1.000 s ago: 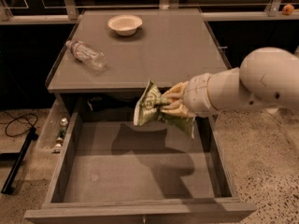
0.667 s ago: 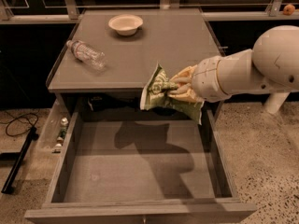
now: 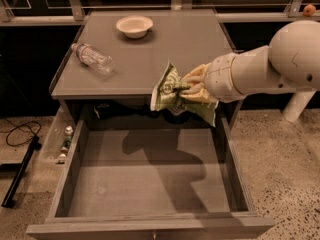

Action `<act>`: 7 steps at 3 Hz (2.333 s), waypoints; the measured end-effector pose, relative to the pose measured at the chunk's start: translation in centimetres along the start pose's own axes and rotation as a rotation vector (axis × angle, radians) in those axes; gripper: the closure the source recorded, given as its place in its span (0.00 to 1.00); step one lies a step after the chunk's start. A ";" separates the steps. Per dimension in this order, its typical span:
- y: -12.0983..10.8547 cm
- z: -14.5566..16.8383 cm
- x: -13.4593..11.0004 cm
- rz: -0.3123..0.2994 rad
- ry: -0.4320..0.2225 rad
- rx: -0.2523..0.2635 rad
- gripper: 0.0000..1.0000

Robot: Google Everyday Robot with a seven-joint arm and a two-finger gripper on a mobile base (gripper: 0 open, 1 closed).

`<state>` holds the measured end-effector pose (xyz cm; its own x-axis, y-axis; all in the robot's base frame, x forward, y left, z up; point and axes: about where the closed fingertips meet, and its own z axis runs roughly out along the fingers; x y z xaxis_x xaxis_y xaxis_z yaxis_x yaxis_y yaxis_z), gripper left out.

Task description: Pick green jalapeno chip bag from top drawer and place on counter

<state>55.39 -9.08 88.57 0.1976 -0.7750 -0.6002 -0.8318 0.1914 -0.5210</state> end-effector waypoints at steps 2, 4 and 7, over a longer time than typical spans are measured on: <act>-9.7 1.1 0.2 -0.062 -0.038 0.067 1.00; -17.8 6.1 0.3 -0.070 -0.159 0.075 1.00; -19.4 6.4 6.8 0.164 0.021 0.133 1.00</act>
Offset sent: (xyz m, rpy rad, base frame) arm 0.1581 -0.0272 0.0804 0.0641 -0.1755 0.0222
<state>76.15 -14.24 90.73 0.0531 -0.7392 -0.6713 -0.7759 0.3927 -0.4938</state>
